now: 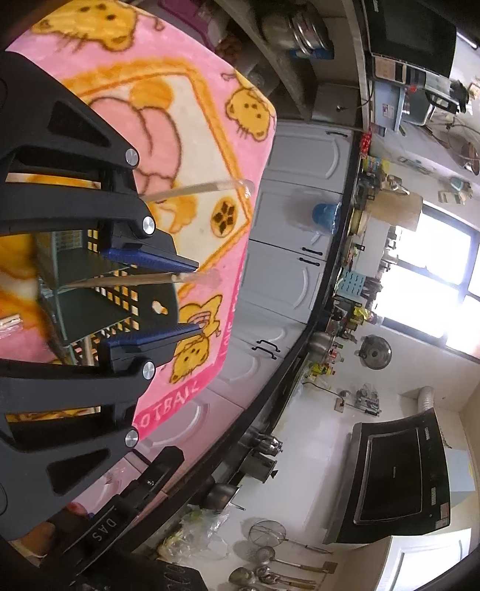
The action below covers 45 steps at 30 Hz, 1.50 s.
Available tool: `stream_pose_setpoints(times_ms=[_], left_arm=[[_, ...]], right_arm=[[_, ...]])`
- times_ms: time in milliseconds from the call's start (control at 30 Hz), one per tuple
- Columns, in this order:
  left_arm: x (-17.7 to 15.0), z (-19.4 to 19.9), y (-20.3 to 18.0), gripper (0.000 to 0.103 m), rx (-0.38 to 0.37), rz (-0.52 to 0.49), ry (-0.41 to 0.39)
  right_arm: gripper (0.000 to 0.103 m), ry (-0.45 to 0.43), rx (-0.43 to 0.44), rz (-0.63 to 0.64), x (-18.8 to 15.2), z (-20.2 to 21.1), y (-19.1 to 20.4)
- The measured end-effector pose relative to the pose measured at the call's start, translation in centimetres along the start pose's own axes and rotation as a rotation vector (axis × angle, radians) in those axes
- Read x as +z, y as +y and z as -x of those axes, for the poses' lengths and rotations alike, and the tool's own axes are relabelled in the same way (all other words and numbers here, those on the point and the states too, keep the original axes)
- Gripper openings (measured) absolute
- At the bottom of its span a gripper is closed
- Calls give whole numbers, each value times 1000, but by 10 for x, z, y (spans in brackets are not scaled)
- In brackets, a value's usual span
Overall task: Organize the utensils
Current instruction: 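Lower both held chopsticks into the caddy and open both tools, then withdraw both open tools from the caddy toward the chopsticks on the blanket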
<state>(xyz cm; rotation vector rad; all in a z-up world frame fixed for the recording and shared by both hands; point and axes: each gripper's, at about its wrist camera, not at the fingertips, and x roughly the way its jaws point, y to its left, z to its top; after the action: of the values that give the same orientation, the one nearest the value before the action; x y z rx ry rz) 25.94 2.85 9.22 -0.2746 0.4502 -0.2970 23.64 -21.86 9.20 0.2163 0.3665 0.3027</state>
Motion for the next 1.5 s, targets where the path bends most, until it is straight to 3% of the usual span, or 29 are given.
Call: stream_pose_setpoints(times_ms=[267, 500, 633, 1500], left_arm=[[-4, 18, 6, 47, -5, 24, -18], [-11, 35, 8, 81, -20, 44, -18], [-16, 43, 8, 92, -21, 49, -24], [-49, 77, 9, 92, -20, 54, -6]], right_arm=[[37, 7, -8, 3, -7, 14, -1], [49, 8, -10, 18, -13, 25, 3], [52, 13, -10, 27, -18, 31, 6], [64, 13, -11, 74, -41, 75, 25]])
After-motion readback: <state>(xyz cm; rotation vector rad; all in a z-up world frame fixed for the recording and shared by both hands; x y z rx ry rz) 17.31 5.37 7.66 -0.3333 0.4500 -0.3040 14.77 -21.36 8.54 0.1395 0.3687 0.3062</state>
